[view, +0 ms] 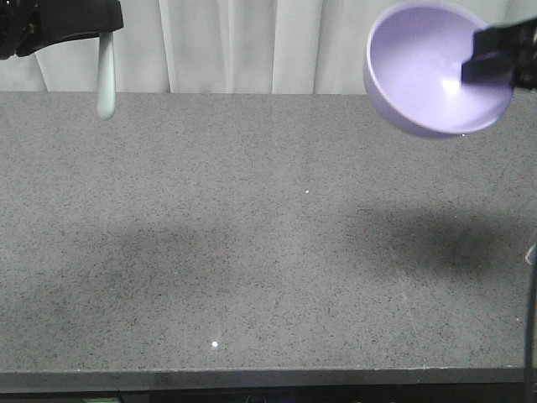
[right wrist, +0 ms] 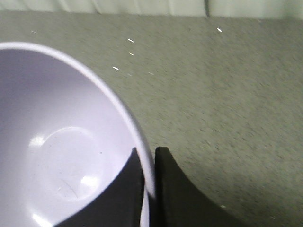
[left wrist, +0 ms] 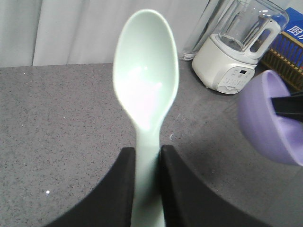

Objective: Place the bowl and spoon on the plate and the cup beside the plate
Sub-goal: 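Grip the bowl rim with the right gripper and lift it up, then turn the base away from the counter holding spoon and bowl aloft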

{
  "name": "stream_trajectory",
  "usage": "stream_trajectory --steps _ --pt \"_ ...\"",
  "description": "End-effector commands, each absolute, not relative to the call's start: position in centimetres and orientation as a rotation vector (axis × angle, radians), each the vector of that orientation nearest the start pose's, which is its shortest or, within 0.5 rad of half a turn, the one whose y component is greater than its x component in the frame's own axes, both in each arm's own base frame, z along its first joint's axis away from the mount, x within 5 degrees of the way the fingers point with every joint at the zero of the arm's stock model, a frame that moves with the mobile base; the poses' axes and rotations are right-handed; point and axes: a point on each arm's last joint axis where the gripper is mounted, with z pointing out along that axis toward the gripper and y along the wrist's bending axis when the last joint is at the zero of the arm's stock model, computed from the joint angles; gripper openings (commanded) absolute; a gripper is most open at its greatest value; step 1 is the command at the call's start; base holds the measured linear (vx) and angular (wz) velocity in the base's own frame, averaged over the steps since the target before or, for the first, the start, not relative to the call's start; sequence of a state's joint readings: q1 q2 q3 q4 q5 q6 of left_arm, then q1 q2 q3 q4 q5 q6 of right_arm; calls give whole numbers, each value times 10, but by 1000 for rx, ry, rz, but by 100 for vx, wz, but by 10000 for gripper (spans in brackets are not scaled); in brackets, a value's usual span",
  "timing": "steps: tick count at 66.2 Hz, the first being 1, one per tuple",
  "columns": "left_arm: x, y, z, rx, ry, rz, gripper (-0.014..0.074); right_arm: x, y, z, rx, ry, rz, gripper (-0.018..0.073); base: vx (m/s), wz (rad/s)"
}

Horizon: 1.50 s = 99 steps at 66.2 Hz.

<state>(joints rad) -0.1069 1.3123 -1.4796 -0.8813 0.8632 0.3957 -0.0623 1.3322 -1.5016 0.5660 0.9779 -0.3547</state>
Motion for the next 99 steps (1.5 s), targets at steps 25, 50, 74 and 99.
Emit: stream_trajectory --steps 25,50,74,99 --pt "253 -81 482 233 1860 -894 -7 210 40 500 -289 1903 618 -11 0 0" --pt "253 -81 482 233 1860 -894 -7 210 40 500 -290 1904 622 -11 0 0" --pt "253 -81 482 233 1860 -894 -7 210 40 500 -290 1904 622 -11 0 0" --pt "253 -81 482 233 1860 -894 -7 210 40 500 -290 1904 622 -11 0 -1"
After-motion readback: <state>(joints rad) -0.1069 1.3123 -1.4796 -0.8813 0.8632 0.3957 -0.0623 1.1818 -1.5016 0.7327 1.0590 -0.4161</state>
